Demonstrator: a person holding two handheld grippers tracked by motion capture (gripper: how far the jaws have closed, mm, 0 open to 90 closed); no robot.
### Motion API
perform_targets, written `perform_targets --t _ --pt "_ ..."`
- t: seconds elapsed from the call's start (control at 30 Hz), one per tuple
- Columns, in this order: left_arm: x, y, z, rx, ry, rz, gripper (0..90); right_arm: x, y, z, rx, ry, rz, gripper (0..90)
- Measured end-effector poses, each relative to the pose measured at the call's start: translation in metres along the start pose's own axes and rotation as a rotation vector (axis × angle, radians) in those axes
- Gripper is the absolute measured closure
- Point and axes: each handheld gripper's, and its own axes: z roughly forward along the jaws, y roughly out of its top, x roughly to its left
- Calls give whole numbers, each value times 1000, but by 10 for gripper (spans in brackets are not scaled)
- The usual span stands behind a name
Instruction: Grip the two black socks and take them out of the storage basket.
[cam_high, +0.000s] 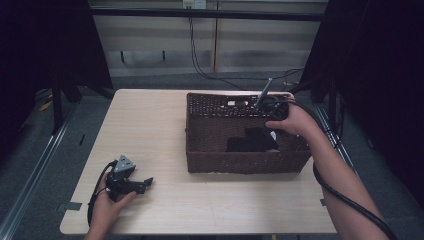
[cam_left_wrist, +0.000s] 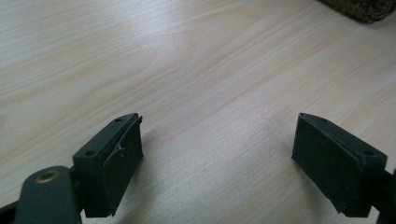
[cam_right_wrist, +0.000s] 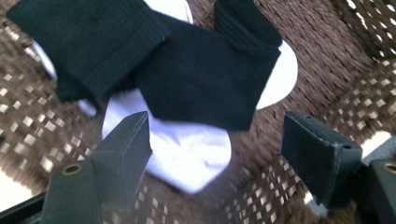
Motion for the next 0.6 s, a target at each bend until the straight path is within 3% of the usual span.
perform_targets --t 0.27,0.4,0.5,0.6 --pt "0 0 0 0 0 -3 154 -3 18 45 23 -25 22 276" --pt "0 0 0 0 0 0 154 -6 23 60 25 -28 50 309" --pt "0 0 0 0 0 0 154 -8 25 68 39 -31 45 322" --pt "0 0 0 0 0 0 154 -10 27 79 48 -21 68 388"
